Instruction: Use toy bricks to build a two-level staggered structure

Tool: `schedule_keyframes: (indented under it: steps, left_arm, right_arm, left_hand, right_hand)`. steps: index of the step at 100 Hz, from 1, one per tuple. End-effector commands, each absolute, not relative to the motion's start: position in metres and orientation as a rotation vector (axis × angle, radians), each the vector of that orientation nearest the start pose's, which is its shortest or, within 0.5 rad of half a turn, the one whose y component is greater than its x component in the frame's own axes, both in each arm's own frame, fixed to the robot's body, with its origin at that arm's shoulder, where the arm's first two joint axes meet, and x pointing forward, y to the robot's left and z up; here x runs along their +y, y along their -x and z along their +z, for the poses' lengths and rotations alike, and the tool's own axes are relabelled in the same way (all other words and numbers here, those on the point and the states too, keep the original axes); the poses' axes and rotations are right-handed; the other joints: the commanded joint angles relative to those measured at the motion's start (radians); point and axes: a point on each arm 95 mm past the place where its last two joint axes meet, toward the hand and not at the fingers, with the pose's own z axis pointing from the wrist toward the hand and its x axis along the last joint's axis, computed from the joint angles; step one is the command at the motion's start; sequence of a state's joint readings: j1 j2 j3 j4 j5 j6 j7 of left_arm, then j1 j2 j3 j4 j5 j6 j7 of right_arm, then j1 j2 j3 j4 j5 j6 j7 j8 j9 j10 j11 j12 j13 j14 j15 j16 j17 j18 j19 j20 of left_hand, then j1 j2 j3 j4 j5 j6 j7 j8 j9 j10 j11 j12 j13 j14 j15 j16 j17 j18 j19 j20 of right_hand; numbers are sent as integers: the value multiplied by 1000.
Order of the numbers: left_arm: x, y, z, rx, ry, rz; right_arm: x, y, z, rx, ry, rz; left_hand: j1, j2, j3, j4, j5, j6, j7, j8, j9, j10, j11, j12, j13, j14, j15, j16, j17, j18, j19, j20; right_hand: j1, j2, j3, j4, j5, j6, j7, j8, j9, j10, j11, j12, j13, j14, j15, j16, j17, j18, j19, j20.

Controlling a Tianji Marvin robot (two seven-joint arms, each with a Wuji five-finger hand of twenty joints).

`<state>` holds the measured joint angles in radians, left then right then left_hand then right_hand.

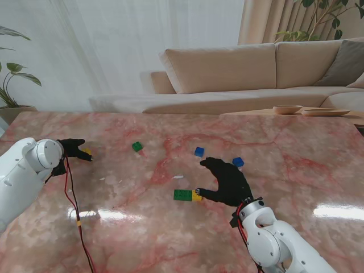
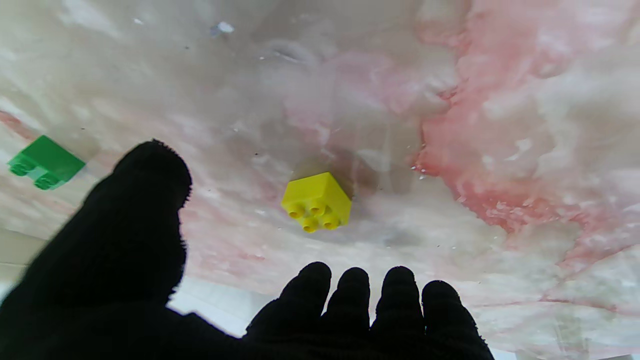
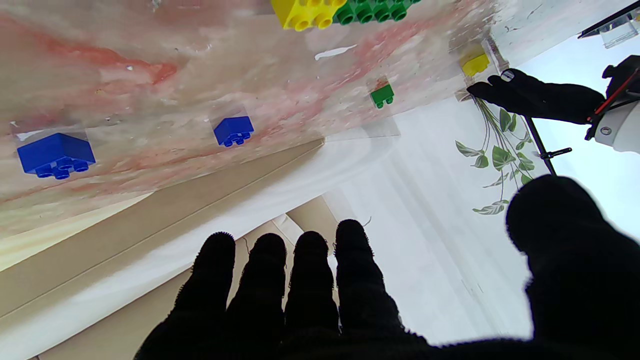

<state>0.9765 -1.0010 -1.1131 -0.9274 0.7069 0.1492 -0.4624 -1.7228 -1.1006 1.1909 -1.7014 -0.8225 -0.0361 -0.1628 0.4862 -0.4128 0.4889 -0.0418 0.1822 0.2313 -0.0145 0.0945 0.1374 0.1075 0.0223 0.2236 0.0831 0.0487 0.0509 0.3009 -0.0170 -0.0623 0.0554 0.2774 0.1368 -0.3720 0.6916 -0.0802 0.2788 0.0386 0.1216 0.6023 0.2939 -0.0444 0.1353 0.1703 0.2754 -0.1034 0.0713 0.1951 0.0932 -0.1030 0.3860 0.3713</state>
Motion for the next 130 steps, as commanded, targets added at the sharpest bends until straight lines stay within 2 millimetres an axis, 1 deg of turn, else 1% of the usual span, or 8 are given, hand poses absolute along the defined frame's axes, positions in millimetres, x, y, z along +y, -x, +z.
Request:
schedule_keyframes:
  steps: [1, 29, 40, 75, 88, 97, 111, 130]
  left_arm:
    - [178, -535, -322, 1431, 1894, -829]
    - [181, -543, -331, 1446, 1912, -789]
    - [181, -545, -336, 1464, 1912, -767]
    - [176, -543, -355, 1493, 1904, -773]
    - [176, -542, -360, 1481, 1868, -785]
    - [177, -542, -362, 1476, 1828, -790]
    - [177, -541, -365, 1487, 1795, -795]
    - [178, -539, -371, 1526, 1762, -767]
  right_arm:
    - [26, -345, -341, 1384, -1380, 1707]
    - [26, -343, -342, 1396, -1394, 1697]
    - [26, -342, -342, 1401, -1400, 1695]
    - [27, -343, -342, 1405, -1402, 1699]
    - [28, -343, -343, 1407, -1401, 1702]
    - [28, -343, -343, 1407, -1401, 1702]
    - [29, -344, -343, 1409, -1406, 1704]
    - [29, -344, -344, 1409, -1407, 1710]
  left_hand:
    - [-32, -14, 24, -29, -49, 47, -24, -21, -39, 32, -28, -5, -53, 34, -30, -16, -8, 6, -29, -18]
    - [-39, -8, 42, -31, -44, 37, -17, -32, -34, 28, -18, 0, -50, 33, -24, -12, -5, 6, -24, -22]
    - [-39, -8, 35, -30, -40, 10, 14, 35, -32, 10, -9, 42, -50, 26, -17, 14, -9, 2, -8, -5]
    - [-44, -19, 117, -35, -64, -132, 254, 485, -28, -22, 16, 156, -48, 11, -7, 60, -12, -3, 9, 36]
    - [-41, -38, 210, -44, -65, -193, 449, 718, -15, -28, 52, 215, -49, 11, 14, 128, -18, 0, 34, 87]
    - [-41, -62, 266, -55, -62, -217, 617, 792, 6, -29, 108, 226, -45, 13, 38, 180, -23, 4, 54, 133]
    - [-22, -110, 322, -72, -62, -242, 851, 763, 30, -36, 164, 195, -35, 13, 62, 189, -26, 6, 62, 178]
    - [11, -131, 372, -75, -65, -239, 884, 725, 39, -32, 191, 185, -30, 22, 86, 196, -33, 19, 82, 215]
  right_hand:
    - [-17, 2, 14, 35, 23, -24, 3, -14, 1, -21, -12, 13, -8, -29, 3, 14, -17, -11, 6, -18]
    - [-16, 2, 14, 35, 24, -24, 5, -17, 3, -21, -13, 17, -6, -27, 5, 17, -17, -9, 9, -15]
    - [-15, 1, 15, 35, 24, -26, 5, -17, 3, -23, -14, 17, -6, -27, 5, 18, -16, -9, 10, -14]
    - [-12, 1, 15, 34, 24, -28, 6, -20, 3, -23, -15, 19, -5, -28, 5, 19, -17, -9, 10, -13]
    - [-10, -2, 15, 33, 25, -31, 7, -20, 5, -23, -15, 19, -5, -29, 5, 19, -16, -9, 10, -13]
    - [-7, -4, 15, 33, 31, -38, 9, -20, 6, -25, -15, 19, -4, -29, 5, 19, -16, -8, 11, -13]
    - [-4, -5, 14, 32, 29, -39, 7, -23, 5, -25, -14, 19, -4, -29, 5, 19, -15, -9, 11, -13]
    - [-2, -6, 13, 31, 31, -44, 7, -24, 29, -21, 10, 25, -4, -29, 5, 19, -14, -8, 11, -12]
